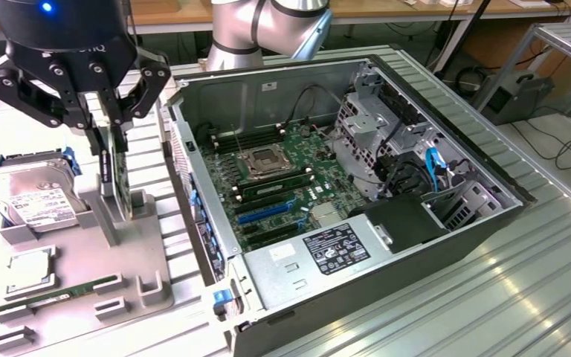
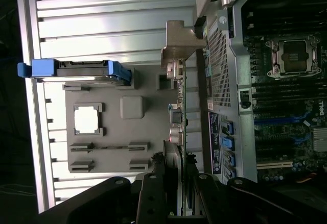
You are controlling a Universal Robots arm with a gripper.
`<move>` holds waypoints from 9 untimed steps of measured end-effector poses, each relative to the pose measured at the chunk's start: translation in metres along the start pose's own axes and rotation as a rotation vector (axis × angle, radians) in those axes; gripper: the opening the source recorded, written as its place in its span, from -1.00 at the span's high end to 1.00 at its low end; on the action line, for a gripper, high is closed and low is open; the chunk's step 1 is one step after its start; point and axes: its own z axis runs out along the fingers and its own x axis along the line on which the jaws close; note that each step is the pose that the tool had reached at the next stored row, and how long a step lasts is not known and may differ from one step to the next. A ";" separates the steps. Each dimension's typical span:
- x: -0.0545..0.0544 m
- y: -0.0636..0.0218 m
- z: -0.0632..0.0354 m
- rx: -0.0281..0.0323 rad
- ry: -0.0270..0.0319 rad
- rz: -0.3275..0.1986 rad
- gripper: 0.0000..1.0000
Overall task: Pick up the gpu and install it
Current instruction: 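Pick up the gpu and move the gpu toward the slot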
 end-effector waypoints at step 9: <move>0.000 0.0001 -0.0029 0.0000 0.0000 0.000 0.47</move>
